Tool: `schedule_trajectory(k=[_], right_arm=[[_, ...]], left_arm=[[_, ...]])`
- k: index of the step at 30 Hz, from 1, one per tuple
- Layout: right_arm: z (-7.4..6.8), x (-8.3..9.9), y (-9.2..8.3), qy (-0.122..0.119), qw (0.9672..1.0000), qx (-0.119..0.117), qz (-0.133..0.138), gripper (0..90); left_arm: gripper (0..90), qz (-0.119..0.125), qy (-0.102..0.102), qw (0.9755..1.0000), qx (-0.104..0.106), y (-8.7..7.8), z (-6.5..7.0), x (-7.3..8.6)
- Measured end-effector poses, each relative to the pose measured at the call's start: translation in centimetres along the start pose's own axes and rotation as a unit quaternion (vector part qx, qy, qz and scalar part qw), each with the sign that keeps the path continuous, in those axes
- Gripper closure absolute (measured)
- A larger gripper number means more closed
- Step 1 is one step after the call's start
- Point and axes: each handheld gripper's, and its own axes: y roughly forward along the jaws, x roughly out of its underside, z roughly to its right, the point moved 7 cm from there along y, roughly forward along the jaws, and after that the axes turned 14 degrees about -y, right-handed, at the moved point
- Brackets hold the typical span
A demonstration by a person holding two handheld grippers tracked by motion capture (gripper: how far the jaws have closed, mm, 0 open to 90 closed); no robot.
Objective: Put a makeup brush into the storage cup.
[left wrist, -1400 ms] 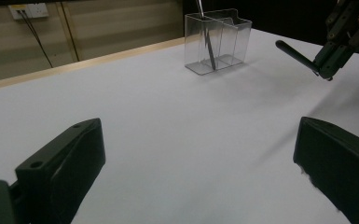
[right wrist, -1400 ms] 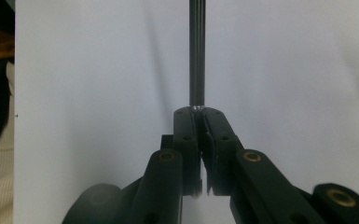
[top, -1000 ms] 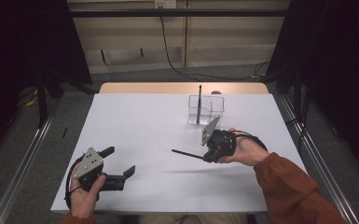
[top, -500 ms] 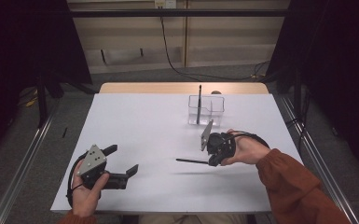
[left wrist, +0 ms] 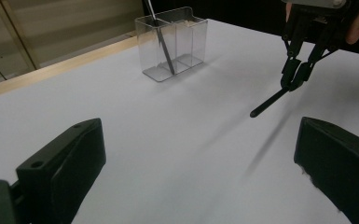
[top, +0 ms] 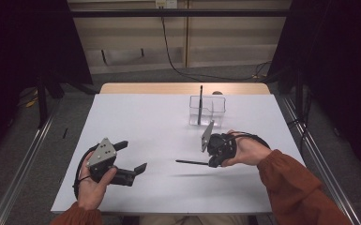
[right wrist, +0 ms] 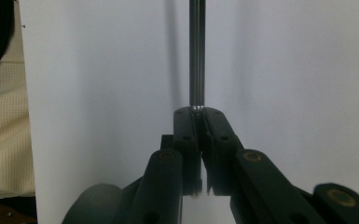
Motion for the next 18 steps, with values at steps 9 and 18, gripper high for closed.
schedule_trajectory(k=[9,18], right_arm=[[-0.1,-0.2,0.1,-0.004,1.0000,-0.001,0.004,84.2],[-0.1,-0.6,0.2,-0.009,0.9999,-0.003,0.006,84.1]], left_arm=[[2.0,-0.011,0.016,0.9996,0.022,1.8,1.2,-1.1],[2.1,-0.037,0.026,0.9983,0.037,3.6,2.4,-1.6]])
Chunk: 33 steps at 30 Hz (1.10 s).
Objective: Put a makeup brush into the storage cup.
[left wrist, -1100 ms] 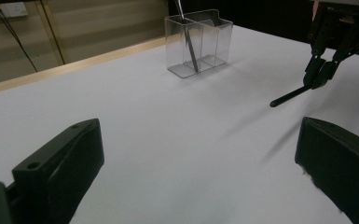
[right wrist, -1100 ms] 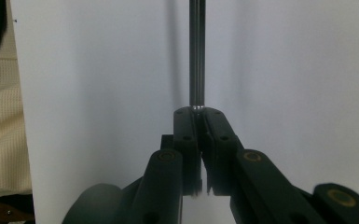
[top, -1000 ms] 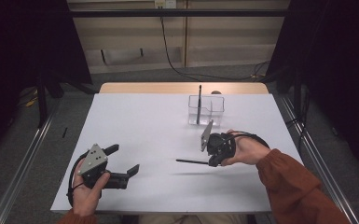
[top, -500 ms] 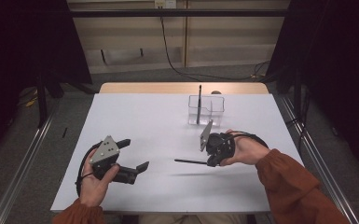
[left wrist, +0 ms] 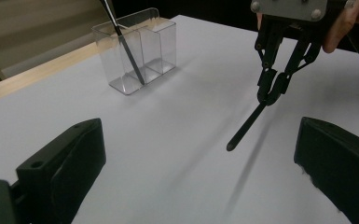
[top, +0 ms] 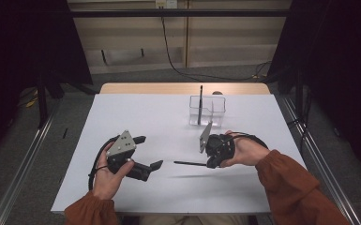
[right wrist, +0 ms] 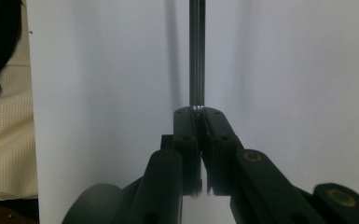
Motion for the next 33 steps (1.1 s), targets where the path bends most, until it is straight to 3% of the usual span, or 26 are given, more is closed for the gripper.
schedule_trajectory(k=[4,11,21,27,33], right_arm=[[0.0,-0.1,-0.1,0.001,1.0000,0.001,0.003,84.1],[0.0,-0.3,-0.1,-0.002,1.0000,0.000,0.005,84.1],[0.0,-0.5,-0.1,-0.006,1.0000,-0.005,0.000,84.1],[0.0,-0.6,-0.1,-0.010,0.9999,-0.007,-0.003,84.1],[0.0,-0.8,0.0,-0.014,0.9997,-0.012,-0.014,84.1]], left_arm=[[2.3,-0.005,0.000,0.9999,0.011,0.8,0.7,-0.2],[2.5,-0.017,0.016,0.9997,0.007,1.8,0.8,-0.9],[2.3,-0.056,0.032,0.9977,0.023,3.7,1.3,-1.3],[2.4,-0.093,0.045,0.9941,0.033,4.6,1.5,-1.4],[2.8,-0.138,0.056,0.9881,0.040,5.3,1.8,-1.3]])
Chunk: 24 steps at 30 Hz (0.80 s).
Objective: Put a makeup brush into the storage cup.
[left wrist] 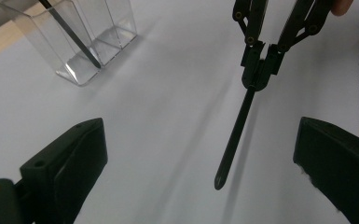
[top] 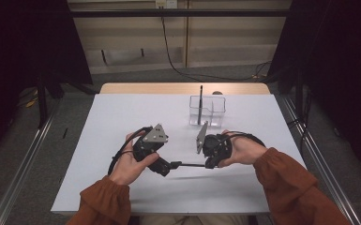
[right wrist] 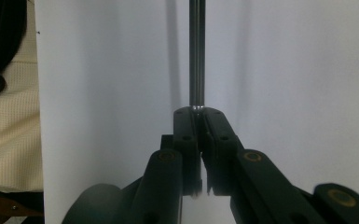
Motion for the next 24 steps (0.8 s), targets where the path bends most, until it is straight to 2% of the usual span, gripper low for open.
schedule_trajectory(k=[4,6,7,8,9,12,15,17,19,22,24], right_arm=[[0.0,-0.1,0.0,-0.002,1.0000,-0.003,-0.003,84.1],[0.0,-0.2,0.1,-0.003,1.0000,-0.005,-0.002,84.1],[0.1,-0.2,0.1,-0.005,1.0000,-0.004,-0.001,84.1],[0.1,-0.2,0.1,-0.004,1.0000,-0.003,-0.002,84.1],[0.1,-0.2,0.1,-0.005,1.0000,-0.005,-0.003,84.1],[0.1,-0.1,0.1,-0.006,0.9999,-0.005,-0.008,84.1],[0.1,0.0,0.1,-0.005,0.9999,-0.007,-0.010,84.1],[0.2,0.0,0.1,-0.005,0.9999,-0.007,-0.010,84.1],[0.2,-0.1,0.2,-0.004,0.9999,-0.009,-0.011,84.1],[0.2,-0.1,0.2,-0.006,0.9998,-0.010,-0.013,84.1],[0.2,-0.2,0.2,-0.009,0.9998,-0.010,-0.013,84.1]], left_arm=[[3.2,-0.018,0.012,0.9998,0.003,0.5,0.1,-0.1],[3.7,-0.022,0.010,0.9997,0.006,0.8,0.3,-0.1],[3.7,-0.033,0.017,0.9993,0.010,0.9,0.2,0.0],[3.7,-0.037,0.012,0.9991,0.014,1.1,0.4,0.1],[3.7,-0.048,0.019,0.9986,0.014,1.2,0.4,0.2],[4.0,-0.063,0.024,0.9977,0.014,1.5,0.3,0.5],[4.6,-0.084,0.032,0.9958,0.015,1.8,0.3,0.9],[4.7,-0.098,0.029,0.9946,0.017,2.0,0.3,1.1],[5.0,-0.121,0.036,0.9918,0.024,2.2,0.5,1.5],[5.1,-0.137,0.042,0.9895,0.019,2.5,0.7,1.8],[8.3,-0.145,0.045,0.9884,0.013,2.6,0.7,1.8]])
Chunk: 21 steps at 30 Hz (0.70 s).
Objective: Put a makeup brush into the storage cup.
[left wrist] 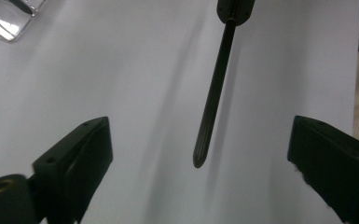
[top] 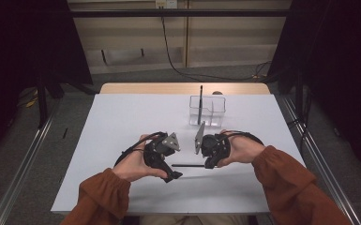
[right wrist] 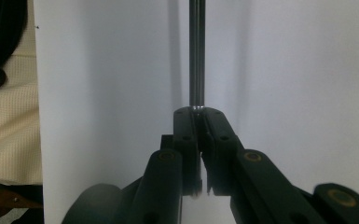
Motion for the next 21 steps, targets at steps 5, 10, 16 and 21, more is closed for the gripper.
schedule_trajectory(k=[5,10,16,21], right_arm=[[0.0,-0.1,0.0,0.000,1.0000,0.001,0.001,84.0],[0.1,-0.1,-0.1,0.000,1.0000,0.003,0.000,84.0],[0.1,-0.2,0.0,-0.003,1.0000,0.003,0.001,84.0],[-0.1,-0.4,0.1,-0.006,1.0000,0.001,0.003,84.0]], left_arm=[[13.9,-0.011,-0.003,0.9999,0.001,0.0,-0.2,-0.1],[21.2,-0.024,0.005,0.9997,0.004,0.1,-0.6,0.0],[31.8,-0.061,0.012,0.9980,0.010,0.9,0.0,0.4],[42.5,-0.094,0.007,0.9955,0.015,0.8,-0.5,0.8]])
